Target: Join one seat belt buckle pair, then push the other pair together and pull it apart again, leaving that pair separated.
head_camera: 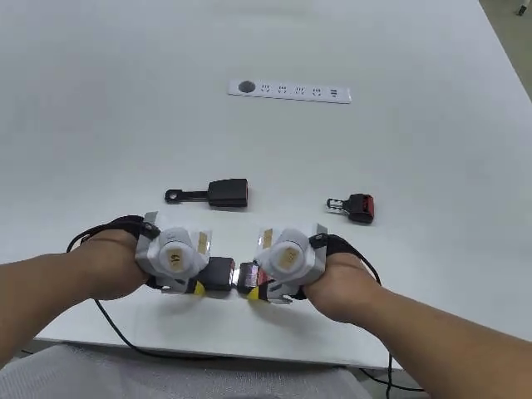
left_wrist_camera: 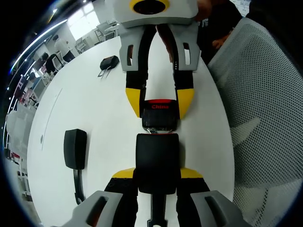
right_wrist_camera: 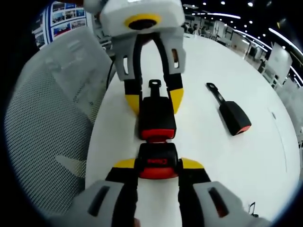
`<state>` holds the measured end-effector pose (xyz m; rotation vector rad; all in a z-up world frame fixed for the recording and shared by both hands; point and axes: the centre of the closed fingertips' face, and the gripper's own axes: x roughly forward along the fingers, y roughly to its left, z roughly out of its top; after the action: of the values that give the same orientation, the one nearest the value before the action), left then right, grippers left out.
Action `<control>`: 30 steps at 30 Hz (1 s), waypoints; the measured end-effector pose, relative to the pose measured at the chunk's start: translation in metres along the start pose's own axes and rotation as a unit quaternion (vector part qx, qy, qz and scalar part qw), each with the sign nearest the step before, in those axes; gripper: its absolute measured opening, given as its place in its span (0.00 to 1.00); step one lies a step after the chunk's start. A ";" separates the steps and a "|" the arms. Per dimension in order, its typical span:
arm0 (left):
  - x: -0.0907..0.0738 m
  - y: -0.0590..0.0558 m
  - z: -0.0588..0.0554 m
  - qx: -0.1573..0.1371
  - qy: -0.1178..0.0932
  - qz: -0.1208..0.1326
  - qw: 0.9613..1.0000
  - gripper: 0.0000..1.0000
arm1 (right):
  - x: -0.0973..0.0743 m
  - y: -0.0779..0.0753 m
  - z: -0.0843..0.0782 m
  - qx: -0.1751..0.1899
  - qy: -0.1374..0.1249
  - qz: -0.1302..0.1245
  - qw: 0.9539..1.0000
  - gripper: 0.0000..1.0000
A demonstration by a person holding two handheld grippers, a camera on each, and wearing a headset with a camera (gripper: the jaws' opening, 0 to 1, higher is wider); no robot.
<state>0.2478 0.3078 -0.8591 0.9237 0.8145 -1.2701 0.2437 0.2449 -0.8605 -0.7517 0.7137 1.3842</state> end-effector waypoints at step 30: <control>-0.031 0.008 0.023 -0.044 -0.015 -0.003 0.999 0.46 | -0.028 -0.001 0.012 0.058 -0.016 0.012 0.998 0.37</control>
<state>0.2520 0.2999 -0.8209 0.8308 0.8425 -1.2405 0.2433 0.2380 -0.8310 -0.6313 0.7725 1.3608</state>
